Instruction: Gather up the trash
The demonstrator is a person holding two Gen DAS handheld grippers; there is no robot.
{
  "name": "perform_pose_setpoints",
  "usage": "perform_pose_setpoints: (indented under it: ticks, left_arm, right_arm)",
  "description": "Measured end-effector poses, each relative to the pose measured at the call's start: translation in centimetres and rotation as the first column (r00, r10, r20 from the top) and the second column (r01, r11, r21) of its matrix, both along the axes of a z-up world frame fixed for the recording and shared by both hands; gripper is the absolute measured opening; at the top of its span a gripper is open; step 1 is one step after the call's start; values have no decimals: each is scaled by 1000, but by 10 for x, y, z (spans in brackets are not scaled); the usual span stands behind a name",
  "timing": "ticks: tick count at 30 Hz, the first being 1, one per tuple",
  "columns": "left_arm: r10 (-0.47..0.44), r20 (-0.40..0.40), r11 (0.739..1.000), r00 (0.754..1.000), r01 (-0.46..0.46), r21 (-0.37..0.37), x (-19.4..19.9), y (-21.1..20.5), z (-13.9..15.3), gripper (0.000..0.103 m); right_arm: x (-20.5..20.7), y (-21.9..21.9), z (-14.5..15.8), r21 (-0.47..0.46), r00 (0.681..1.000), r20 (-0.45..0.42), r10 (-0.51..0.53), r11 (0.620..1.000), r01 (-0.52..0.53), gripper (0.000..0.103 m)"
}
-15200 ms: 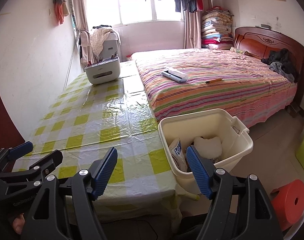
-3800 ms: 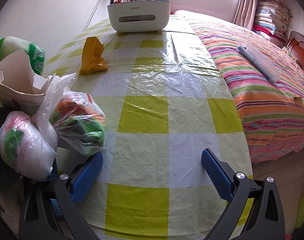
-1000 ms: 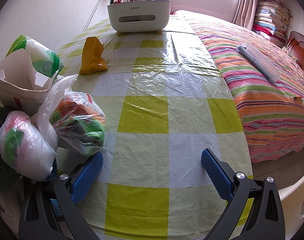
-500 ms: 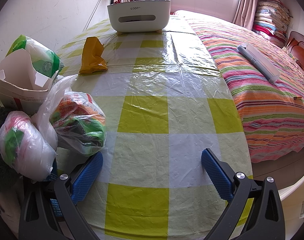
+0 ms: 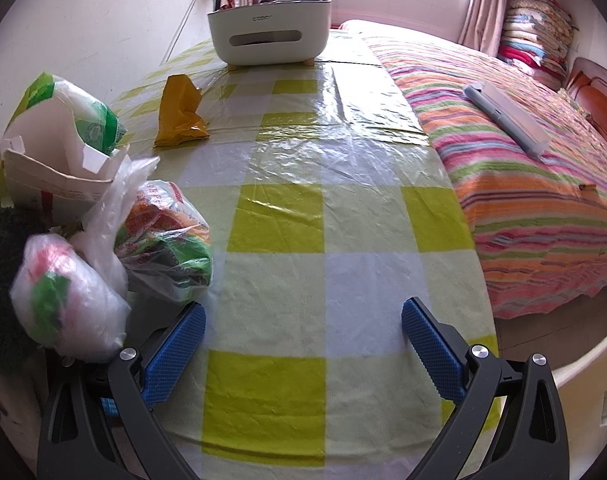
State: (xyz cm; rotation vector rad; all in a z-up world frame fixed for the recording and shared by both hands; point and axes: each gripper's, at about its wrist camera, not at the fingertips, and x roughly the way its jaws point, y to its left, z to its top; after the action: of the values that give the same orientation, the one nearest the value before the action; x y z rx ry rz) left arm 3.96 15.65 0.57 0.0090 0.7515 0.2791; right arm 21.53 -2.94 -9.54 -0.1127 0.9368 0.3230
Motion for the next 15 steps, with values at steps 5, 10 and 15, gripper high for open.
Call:
perform_pose_setpoints:
  ticks: [5,10,15]
  left_arm:
    - [-11,2,1000,1000,11,-10,-1,-3,0,96]
    - [-20,3,999,1000,20,-31,-2,-5,1,96]
    - [-33,10,999,999,33,-26,-6,-11,2,96]
  right_arm:
    - [-21,-30,27,53,995,90,-51,997,47,96]
    - [-50,-46,58,73,978,198,-59,996,45,96]
    - [-87,-47,77,80,957,289,-31,997,8,96]
